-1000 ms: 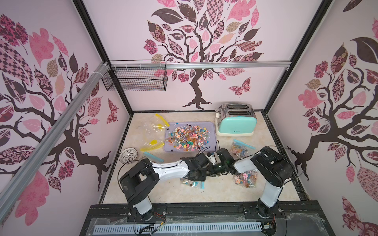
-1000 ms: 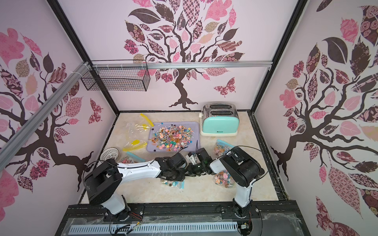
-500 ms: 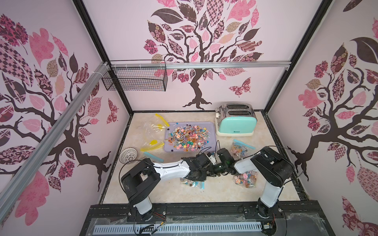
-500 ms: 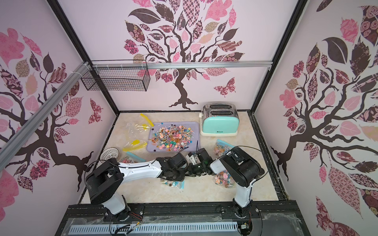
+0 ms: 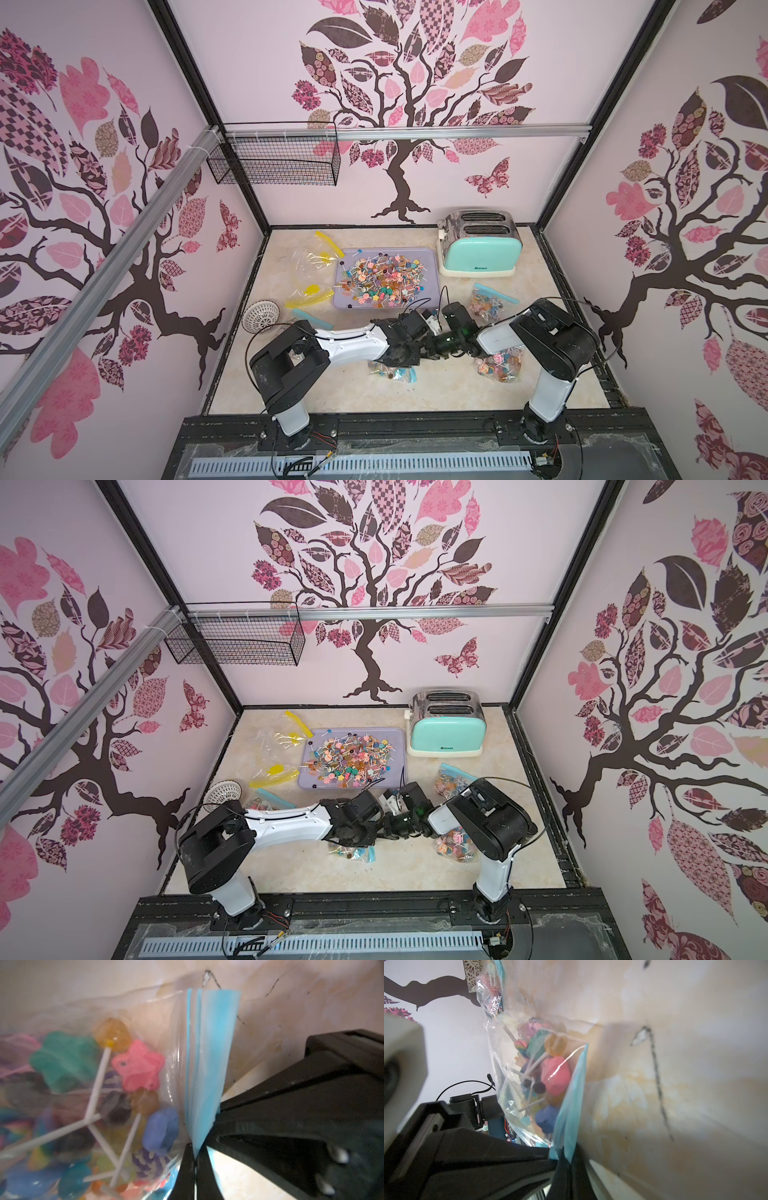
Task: Pour candies out of the ziploc bag
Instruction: Open the ziploc bag at the center of the board.
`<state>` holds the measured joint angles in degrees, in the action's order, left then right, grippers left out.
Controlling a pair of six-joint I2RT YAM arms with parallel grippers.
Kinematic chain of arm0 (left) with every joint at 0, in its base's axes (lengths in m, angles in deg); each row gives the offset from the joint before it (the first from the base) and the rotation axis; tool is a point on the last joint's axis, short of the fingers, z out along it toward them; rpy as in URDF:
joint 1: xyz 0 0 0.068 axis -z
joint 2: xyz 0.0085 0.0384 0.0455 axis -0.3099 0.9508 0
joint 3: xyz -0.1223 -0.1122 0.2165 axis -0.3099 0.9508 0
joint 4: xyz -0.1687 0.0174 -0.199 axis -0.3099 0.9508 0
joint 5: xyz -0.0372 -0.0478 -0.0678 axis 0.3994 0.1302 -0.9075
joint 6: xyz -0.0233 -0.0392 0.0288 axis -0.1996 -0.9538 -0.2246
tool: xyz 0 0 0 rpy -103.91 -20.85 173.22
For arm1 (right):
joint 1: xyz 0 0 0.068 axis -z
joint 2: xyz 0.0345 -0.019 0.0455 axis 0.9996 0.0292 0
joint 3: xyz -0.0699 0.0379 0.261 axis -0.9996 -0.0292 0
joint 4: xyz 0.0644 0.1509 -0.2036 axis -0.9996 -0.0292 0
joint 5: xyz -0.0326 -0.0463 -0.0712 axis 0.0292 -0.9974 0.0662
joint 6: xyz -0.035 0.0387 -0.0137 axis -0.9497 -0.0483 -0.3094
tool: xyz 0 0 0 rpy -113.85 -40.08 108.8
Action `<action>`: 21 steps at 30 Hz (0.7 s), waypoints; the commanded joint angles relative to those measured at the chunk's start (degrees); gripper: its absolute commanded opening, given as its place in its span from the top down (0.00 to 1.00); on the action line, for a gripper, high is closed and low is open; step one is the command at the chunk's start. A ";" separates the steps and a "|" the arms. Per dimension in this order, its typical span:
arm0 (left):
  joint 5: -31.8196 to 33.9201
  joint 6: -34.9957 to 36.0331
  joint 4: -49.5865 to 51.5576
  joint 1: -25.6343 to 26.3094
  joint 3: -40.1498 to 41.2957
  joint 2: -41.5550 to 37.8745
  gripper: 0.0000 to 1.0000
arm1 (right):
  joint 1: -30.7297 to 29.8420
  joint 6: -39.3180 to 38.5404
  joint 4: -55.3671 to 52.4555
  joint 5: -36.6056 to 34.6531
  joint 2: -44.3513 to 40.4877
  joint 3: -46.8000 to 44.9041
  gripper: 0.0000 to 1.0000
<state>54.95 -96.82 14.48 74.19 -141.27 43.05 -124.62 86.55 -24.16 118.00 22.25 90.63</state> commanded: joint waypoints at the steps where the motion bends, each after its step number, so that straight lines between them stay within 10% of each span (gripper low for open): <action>1: 2.38 -0.36 0.30 -0.44 -0.02 2.62 1.00 | -0.56 0.55 -2.41 -0.83 -0.45 -1.77 1.00; 21: 6.21 -5.18 -0.99 -0.24 2.64 -3.92 1.00 | -0.82 -0.50 -15.39 -17.03 -0.98 -1.24 1.00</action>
<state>57.60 -101.45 11.72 74.41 -139.04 40.77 -125.97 86.68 -29.40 109.39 18.60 90.96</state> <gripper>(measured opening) 0.049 0.043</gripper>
